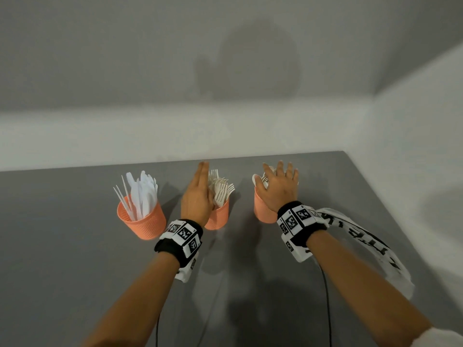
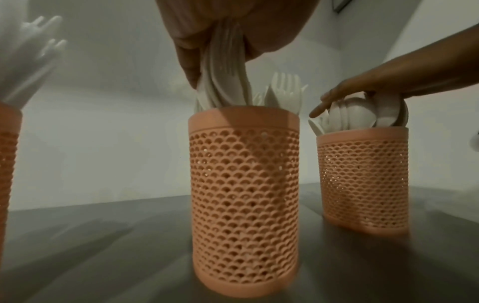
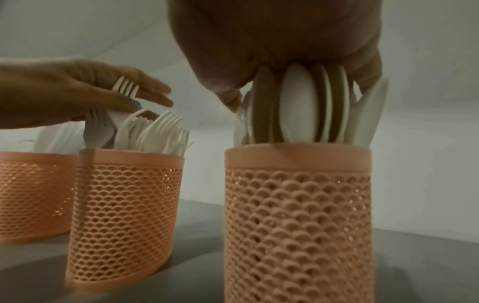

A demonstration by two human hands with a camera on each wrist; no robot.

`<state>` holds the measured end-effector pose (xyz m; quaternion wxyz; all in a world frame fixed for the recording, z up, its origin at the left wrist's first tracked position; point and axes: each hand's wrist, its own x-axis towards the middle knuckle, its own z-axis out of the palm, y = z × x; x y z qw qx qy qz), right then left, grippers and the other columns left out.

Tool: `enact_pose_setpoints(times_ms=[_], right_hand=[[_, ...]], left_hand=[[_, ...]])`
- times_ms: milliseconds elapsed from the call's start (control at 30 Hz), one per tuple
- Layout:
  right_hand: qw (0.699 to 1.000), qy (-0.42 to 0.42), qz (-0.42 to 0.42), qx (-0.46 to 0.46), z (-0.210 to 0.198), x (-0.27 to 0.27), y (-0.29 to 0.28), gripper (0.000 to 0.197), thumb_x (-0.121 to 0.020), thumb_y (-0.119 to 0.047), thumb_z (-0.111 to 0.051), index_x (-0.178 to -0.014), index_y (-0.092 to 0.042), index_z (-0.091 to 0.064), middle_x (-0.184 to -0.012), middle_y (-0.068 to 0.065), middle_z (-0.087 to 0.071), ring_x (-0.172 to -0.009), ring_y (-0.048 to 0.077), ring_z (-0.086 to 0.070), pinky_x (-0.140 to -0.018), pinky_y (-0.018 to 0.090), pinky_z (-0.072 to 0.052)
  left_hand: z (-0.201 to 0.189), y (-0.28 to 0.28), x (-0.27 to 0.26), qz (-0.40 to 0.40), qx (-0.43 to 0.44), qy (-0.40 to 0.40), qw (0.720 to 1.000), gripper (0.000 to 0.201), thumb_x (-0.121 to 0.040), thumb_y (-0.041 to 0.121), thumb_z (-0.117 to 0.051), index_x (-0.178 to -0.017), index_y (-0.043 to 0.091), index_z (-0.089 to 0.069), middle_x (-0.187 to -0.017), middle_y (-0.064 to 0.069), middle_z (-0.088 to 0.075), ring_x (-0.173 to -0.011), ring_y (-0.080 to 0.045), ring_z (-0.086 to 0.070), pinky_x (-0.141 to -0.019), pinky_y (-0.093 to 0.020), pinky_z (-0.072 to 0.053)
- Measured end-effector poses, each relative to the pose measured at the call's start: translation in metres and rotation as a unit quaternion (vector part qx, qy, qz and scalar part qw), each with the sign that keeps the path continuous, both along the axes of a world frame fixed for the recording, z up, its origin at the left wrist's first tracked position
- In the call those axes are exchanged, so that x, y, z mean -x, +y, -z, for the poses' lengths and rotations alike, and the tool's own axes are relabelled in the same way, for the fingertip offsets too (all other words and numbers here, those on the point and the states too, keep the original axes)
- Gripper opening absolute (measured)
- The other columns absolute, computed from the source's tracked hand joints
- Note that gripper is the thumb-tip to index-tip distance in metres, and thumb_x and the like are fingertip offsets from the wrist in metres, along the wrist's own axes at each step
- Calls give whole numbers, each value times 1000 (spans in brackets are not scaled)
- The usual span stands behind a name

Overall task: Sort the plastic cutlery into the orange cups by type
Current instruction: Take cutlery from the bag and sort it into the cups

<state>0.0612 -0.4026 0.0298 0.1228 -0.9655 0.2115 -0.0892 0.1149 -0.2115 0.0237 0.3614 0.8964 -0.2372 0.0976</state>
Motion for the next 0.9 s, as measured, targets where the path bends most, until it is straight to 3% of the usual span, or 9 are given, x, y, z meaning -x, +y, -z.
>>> enact_pose_setpoints(times_ms=[67, 133, 167, 300, 500, 567, 700, 800, 900], right_hand=[[1000, 9, 1, 4, 1, 0, -1, 58, -95, -48, -26, -144, -19, -33, -150, 24, -28, -141, 41, -16, -116, 48, -8], [1000, 5, -2, 11, 1, 0, -2, 55, -96, -46, -26, -144, -19, -32, -149, 24, -30, -140, 41, -18, -116, 47, -9], [1000, 7, -3, 16, 1, 1, -2, 57, -95, -46, -23, -144, -19, -32, -149, 24, -30, -140, 41, -19, -116, 47, -10], [999, 25, -7, 23, -1, 0, 1, 66, -88, -46, -14, -145, -18, -31, -149, 25, -29, -140, 42, -19, -115, 48, -11], [998, 67, -7, 20, -8, 0, 1, 58, -97, -47, -28, -147, -20, -23, -151, 25, -23, -140, 42, -16, -114, 51, -11], [996, 88, -14, 7, -13, 2, -1, 62, -95, -52, -28, -148, -21, -18, -153, 24, -18, -141, 42, -13, -114, 52, -9], [990, 130, -31, -46, -25, 7, -4, 71, -92, -62, -25, -150, -25, -6, -157, 20, -1, -145, 38, 3, -116, 52, 4], [992, 105, -34, -59, -30, 15, -3, 74, -90, -64, -23, -150, -28, 1, -157, 18, 7, -145, 34, 9, -114, 53, 10], [995, 78, -49, -44, -40, 24, -1, 74, -90, -65, -21, -150, -28, 1, -157, 18, 9, -145, 32, 12, -113, 53, 12]], left_hand=[[0, -2, 0, 6, -38, -9, 999, 54, -94, 35, -26, -133, 3, -47, -143, -18, -43, -129, -34, -44, -105, -40, -38], [1, -4, -1, 11, -55, -20, 998, 69, -91, 42, -14, -121, -1, -58, -135, -22, -50, -126, -36, -47, -106, -42, -39], [1, -5, -1, 5, -56, -20, 998, 70, -91, 42, -12, -122, -2, -56, -137, -22, -48, -126, -37, -47, -105, -42, -40], [-2, -11, -2, 3, -122, 13, 992, 84, -85, 59, -11, -140, -1, -33, -148, -20, -33, -138, -35, -30, -115, -43, -26], [-14, -27, -3, -1, -262, 94, 961, 94, -80, 72, -37, -149, 15, -8, -157, -17, -3, -145, -35, -4, -117, -47, -4], [-18, -29, -1, -1, -254, 115, 960, 95, -79, 74, -37, -150, 19, -5, -157, -17, 0, -145, -34, -2, -117, -48, -3], [-27, -28, 0, -10, -159, 166, 973, 95, -80, 74, -33, -149, 22, 9, -157, -14, 12, -146, -30, 9, -117, -48, 2], [-32, -22, 9, -5, -130, 98, 987, 103, -66, 81, -14, -148, 23, 12, -157, -11, 17, -145, -27, 14, -116, -48, 5], [-46, -13, 20, -2, -111, 39, 993, 96, -71, 75, -12, -149, 21, 5, -157, -11, 11, -146, -27, 11, -117, -45, 3]])
